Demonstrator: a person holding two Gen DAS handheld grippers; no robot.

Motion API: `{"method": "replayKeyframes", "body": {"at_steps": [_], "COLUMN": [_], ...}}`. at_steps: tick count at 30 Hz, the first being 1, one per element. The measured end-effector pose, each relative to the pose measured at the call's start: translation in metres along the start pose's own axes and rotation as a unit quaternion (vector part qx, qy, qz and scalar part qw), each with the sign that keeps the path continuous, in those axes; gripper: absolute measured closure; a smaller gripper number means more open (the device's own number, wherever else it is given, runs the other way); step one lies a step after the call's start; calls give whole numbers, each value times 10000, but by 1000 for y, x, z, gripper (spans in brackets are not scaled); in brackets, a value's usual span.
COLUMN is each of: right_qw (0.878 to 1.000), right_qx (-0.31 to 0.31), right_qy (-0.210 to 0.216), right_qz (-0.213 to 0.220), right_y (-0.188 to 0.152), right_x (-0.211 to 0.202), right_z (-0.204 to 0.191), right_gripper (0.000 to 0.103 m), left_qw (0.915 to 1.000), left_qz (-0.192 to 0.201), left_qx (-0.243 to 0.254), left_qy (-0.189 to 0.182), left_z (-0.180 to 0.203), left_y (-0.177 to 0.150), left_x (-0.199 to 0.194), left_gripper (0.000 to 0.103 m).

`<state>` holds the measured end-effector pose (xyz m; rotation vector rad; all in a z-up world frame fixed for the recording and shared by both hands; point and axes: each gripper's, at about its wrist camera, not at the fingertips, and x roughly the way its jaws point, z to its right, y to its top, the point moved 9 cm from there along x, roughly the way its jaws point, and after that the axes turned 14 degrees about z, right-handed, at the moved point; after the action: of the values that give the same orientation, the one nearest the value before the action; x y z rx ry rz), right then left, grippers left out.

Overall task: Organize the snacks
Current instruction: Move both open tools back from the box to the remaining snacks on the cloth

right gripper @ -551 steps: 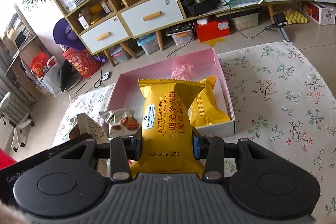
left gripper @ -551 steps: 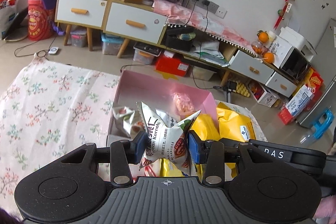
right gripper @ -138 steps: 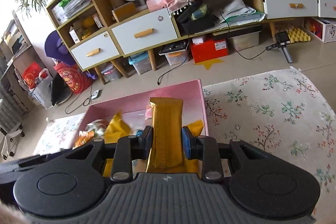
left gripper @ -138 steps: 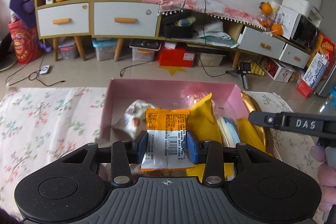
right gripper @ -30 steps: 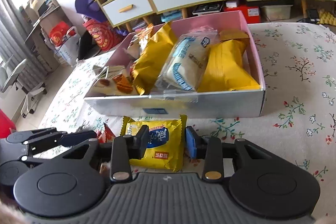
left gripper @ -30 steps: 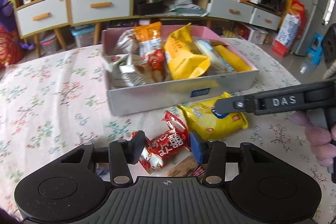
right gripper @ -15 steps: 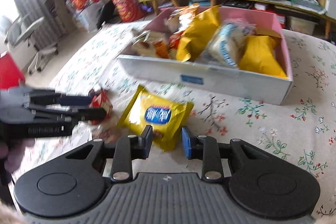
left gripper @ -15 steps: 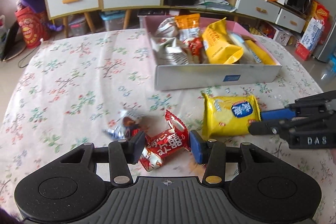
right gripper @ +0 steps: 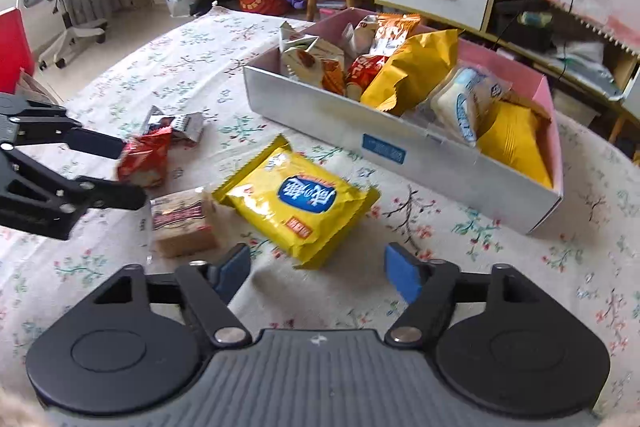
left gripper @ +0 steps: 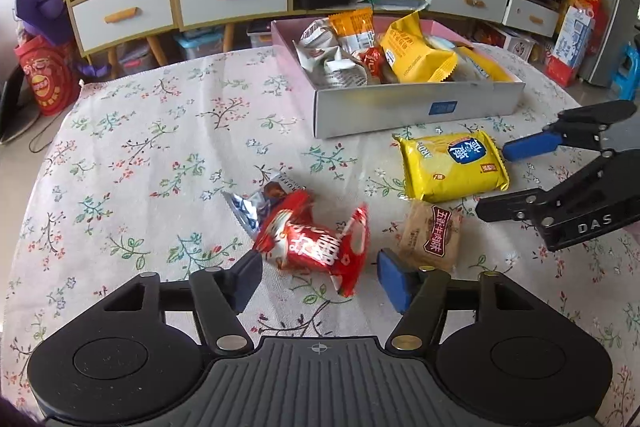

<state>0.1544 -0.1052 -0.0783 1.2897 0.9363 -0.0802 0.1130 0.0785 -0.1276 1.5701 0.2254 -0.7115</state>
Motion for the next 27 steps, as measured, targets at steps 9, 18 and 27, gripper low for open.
{"method": "replayKeyframes", "body": {"at_steps": [9, 18, 27], "right_qw": [9987, 9988, 9984], "right_qx": [-494, -403, -429], "right_qy": [13, 205, 261], "right_qz": [109, 213, 243], "right_y": [3, 6, 3], "right_x": [15, 19, 12], "right_z": [-10, -15, -19], "right_gripper": [19, 24, 40], "left_qw": [9996, 9994, 9975], "left_qz": [-24, -87, -98], "left_qx": [91, -112, -692], "left_qy": [-260, -314, -80], "left_z": [-2, 2, -9], "left_y": [-9, -6, 0], "left_x": [6, 9, 9], "left_gripper": [26, 19, 18]}}
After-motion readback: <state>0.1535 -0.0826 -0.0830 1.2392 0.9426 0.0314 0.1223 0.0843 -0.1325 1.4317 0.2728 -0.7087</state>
